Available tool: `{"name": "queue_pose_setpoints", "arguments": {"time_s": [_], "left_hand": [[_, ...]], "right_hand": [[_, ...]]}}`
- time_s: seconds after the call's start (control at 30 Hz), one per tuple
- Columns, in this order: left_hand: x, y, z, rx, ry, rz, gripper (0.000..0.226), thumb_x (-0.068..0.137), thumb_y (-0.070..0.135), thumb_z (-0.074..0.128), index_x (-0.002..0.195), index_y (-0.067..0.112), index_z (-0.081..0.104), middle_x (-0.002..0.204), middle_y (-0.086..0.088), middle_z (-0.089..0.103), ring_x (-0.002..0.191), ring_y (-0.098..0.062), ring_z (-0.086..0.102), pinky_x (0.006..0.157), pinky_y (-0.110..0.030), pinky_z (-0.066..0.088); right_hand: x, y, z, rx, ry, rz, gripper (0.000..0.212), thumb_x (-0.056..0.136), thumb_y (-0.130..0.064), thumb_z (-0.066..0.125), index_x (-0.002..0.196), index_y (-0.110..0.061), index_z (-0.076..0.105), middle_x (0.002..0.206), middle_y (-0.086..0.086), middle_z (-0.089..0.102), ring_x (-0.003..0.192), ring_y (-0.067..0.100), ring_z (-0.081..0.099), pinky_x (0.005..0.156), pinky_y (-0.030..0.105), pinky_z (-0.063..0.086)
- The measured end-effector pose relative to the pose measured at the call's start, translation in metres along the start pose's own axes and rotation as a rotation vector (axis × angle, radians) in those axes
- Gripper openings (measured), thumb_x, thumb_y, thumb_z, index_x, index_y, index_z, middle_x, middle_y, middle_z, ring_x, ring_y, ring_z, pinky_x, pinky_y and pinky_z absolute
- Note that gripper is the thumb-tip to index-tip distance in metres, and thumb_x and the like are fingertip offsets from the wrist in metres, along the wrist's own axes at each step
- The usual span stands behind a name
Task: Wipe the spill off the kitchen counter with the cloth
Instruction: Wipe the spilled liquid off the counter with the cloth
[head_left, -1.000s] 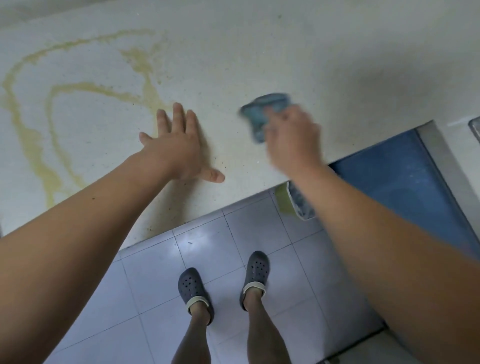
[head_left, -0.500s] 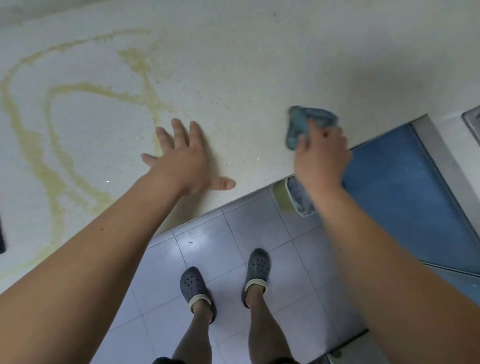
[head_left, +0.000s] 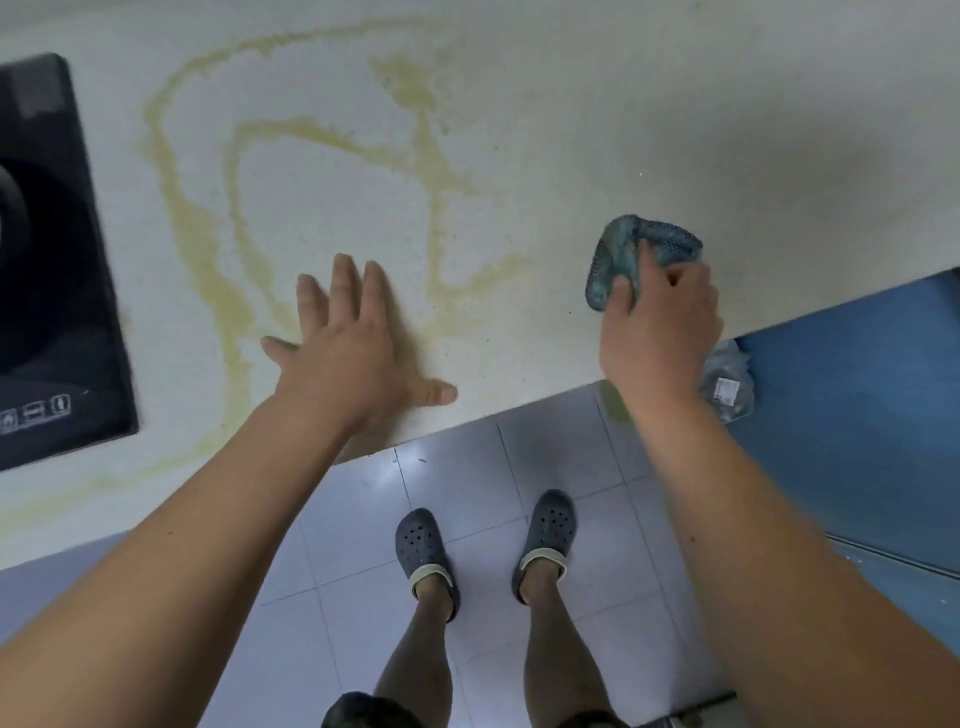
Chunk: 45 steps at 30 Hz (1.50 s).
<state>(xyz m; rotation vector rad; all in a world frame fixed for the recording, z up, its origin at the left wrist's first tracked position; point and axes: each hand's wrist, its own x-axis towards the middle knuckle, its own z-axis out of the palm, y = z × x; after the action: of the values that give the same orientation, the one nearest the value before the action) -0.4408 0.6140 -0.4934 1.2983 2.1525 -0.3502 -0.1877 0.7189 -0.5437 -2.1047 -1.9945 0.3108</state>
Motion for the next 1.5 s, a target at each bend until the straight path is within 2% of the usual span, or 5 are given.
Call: {"name": "queue_pose_setpoints", "arguments": {"time_s": [0.57,0.77,0.97,1.17,1.5], "left_hand": [[-0.001,-0.007,0.01,-0.026,0.107,0.066,0.148,0.062,0.092,0.065,0.162,0.021,-0.018,0.17,0.0,-0.024,0.156,-0.038,-0.018,0.11,-0.082,0.018],[0.0,-0.006,-0.001,0.022,0.09,0.046,0.15,0.062,0.09,0.067,0.161,0.019,-0.021,0.171,-0.003,-0.024,0.157,-0.035,-0.017,0.113,-0.079,0.009],[0.006,-0.037,-0.024,-0.021,0.088,0.055,0.153,0.058,0.09,0.069,0.161,0.021,-0.021,0.171,-0.004,-0.022,0.158,-0.031,-0.016,0.118,-0.074,-0.001],[0.031,-0.063,-0.047,0.059,0.087,0.06,0.154,0.06,0.092,0.066,0.159,0.021,-0.027,0.171,-0.003,-0.025,0.158,-0.03,-0.019,0.121,-0.069,-0.006],[0.06,-0.056,-0.066,0.061,0.104,0.173,0.147,0.064,0.095,0.06,0.162,0.019,-0.018,0.173,-0.006,-0.014,0.16,-0.03,-0.005,0.125,-0.062,0.01]], "right_hand": [[-0.082,-0.096,0.017,-0.006,-0.199,-0.723,0.05,0.098,-0.031,0.053,0.147,-0.023,0.058,0.108,0.006,0.056,0.098,0.03,0.052,0.079,0.039,0.036],[0.018,-0.064,0.008,-0.04,-0.014,0.016,0.048,0.107,-0.037,0.045,0.151,-0.019,0.049,0.137,0.022,0.049,0.121,0.043,0.05,0.096,0.05,0.044],[-0.056,-0.124,0.027,-0.028,-0.227,-0.795,0.051,0.099,-0.039,0.05,0.147,-0.024,0.057,0.111,0.007,0.055,0.1,0.033,0.053,0.081,0.04,0.037],[0.058,-0.101,0.019,-0.013,-0.019,0.038,0.053,0.107,-0.039,0.043,0.156,-0.018,0.045,0.147,0.025,0.044,0.13,0.046,0.047,0.103,0.053,0.043],[0.041,-0.149,0.036,-0.132,-0.077,-0.483,0.053,0.1,-0.033,0.048,0.152,-0.025,0.05,0.131,0.018,0.056,0.116,0.043,0.056,0.091,0.05,0.046]]}}
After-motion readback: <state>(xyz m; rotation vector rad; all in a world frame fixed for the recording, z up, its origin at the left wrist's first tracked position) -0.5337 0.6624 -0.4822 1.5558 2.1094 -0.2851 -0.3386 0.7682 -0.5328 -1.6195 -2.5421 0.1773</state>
